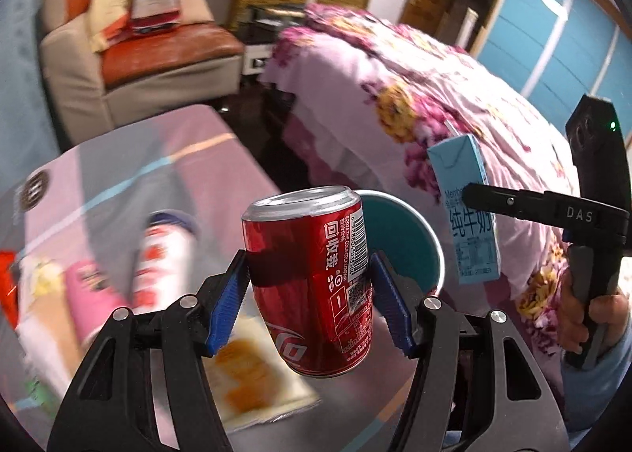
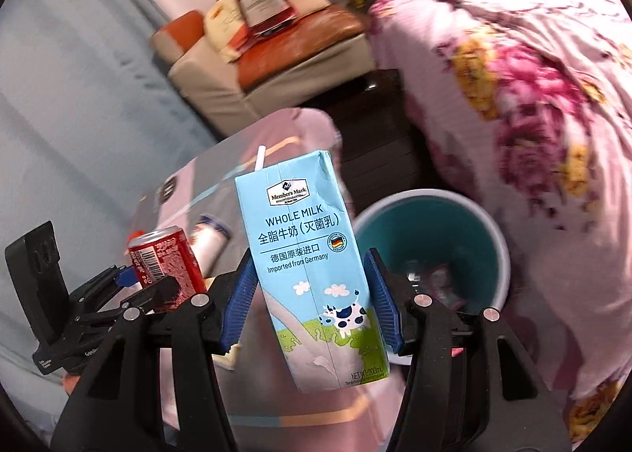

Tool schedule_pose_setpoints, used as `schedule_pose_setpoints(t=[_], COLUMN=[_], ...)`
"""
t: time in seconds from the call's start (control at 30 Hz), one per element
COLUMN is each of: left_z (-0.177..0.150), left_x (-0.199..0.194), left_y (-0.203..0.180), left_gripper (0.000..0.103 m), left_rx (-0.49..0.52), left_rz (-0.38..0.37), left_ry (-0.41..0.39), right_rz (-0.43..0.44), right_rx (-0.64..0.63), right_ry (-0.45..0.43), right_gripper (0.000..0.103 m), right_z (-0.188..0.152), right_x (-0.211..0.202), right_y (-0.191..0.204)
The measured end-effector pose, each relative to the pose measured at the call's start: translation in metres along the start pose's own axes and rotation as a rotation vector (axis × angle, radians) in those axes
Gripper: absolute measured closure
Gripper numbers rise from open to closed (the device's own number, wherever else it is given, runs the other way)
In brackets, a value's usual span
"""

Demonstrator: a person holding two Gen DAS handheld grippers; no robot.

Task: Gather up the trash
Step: 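Carry the can and carton over the bin while the left gripper releases the can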

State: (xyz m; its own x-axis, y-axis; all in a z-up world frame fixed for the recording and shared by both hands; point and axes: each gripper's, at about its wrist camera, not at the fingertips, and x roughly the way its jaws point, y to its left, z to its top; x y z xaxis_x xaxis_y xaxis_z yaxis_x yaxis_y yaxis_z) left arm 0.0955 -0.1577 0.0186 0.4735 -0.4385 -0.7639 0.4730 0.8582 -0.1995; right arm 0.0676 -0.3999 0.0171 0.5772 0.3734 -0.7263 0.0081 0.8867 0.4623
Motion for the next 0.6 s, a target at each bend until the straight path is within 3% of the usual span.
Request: schedule_pose_setpoints(t=[0.27, 0.6], left_z=[0.009, 0.007], left_x=[0.071, 0.13], left_y=[-0.052, -0.068], left_gripper=[0.04, 0.04], left_rx=[0.07, 0.089], left_rz=[-0.03, -0.024], left_ry=[0.102, 0.196], right_rz=[-0.058, -0.101], right_rx=[0.074, 0.11], right_ry=[0.01, 0.029], right_gripper=[0.051, 0.051], right_z=[-0.003, -0.008], right_x=[0.011, 0.034], right_y=[-0.055, -0.081])
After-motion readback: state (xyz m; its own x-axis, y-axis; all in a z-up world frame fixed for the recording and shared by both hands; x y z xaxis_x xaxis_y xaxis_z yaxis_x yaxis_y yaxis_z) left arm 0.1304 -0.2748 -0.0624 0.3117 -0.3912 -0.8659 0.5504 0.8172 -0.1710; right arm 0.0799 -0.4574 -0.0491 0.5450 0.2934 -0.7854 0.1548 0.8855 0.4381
